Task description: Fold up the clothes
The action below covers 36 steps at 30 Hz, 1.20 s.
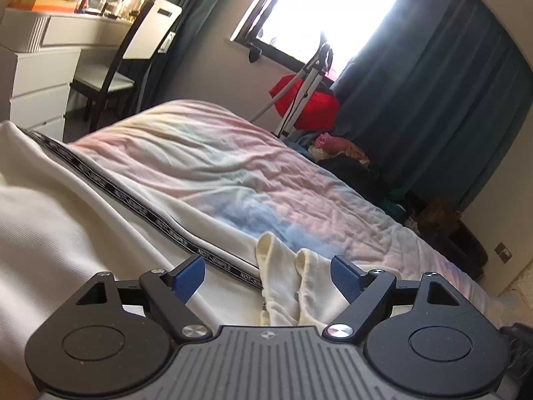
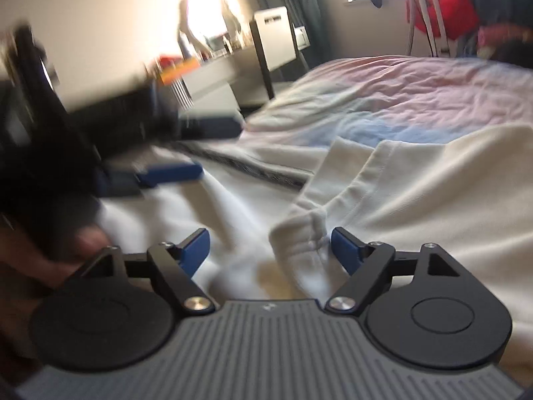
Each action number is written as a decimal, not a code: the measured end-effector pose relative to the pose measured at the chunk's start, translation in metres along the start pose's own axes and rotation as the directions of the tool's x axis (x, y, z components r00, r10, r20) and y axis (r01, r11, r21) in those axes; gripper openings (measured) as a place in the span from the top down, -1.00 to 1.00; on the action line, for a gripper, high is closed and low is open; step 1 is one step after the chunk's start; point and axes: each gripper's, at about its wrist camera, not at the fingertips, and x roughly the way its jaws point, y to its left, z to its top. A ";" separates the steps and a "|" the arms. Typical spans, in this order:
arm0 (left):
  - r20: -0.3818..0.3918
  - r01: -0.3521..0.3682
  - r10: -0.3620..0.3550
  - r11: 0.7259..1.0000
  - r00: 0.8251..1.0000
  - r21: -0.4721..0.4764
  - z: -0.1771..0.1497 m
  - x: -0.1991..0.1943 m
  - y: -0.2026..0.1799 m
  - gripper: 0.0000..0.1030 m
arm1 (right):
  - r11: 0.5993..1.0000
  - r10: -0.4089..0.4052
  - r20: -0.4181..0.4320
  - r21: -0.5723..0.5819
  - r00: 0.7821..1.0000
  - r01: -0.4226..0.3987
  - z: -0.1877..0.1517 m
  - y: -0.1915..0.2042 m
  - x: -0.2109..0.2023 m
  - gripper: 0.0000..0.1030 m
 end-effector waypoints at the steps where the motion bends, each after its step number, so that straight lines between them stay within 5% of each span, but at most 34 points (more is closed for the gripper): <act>1: 0.003 0.008 -0.008 1.000 1.000 -0.009 0.001 -0.003 0.001 -0.64 | 0.999 0.018 0.019 0.045 1.000 -0.019 0.004 -0.005 -0.008 -0.58; 7: -0.062 0.107 -0.105 0.994 0.993 0.022 -0.004 -0.003 -0.007 -0.62 | 0.961 -0.008 0.154 0.273 0.988 -0.034 0.028 -0.049 -0.033 -0.61; 10: -0.114 0.159 -0.149 0.983 0.982 0.087 -0.016 0.009 -0.022 -0.57 | 0.957 -0.035 0.118 0.289 0.992 0.000 0.053 -0.076 -0.004 -0.39; 15: -0.234 0.215 -0.176 0.965 0.956 0.152 -0.042 0.035 -0.036 -0.37 | 0.957 -0.077 0.040 0.283 0.996 0.063 0.076 -0.097 0.052 -0.36; 22: -0.344 0.225 -0.154 0.958 0.926 0.176 -0.061 0.067 -0.033 0.10 | 0.968 -0.172 -0.074 0.171 0.982 0.182 0.039 -0.095 0.090 -0.31; 25: -0.365 0.227 -0.157 0.961 0.918 0.156 -0.061 0.074 -0.026 0.31 | 0.962 -0.249 -0.074 0.095 0.966 0.256 0.039 -0.083 0.090 0.36; 27: -0.367 0.240 -0.174 0.961 0.914 0.141 -0.060 0.074 -0.023 0.52 | 0.959 -0.268 -0.063 0.082 0.961 0.272 0.039 -0.080 0.087 0.54; 30: -0.335 0.239 -0.183 0.962 0.924 0.135 -0.060 0.065 -0.025 0.71 | 0.961 -0.261 -0.020 0.091 0.965 0.261 0.041 -0.076 0.076 0.76; 36: -0.243 0.217 -0.182 0.968 0.953 0.127 -0.059 0.019 -0.037 0.80 | 0.983 -0.154 0.197 -0.066 0.968 0.170 0.055 -0.033 0.040 0.77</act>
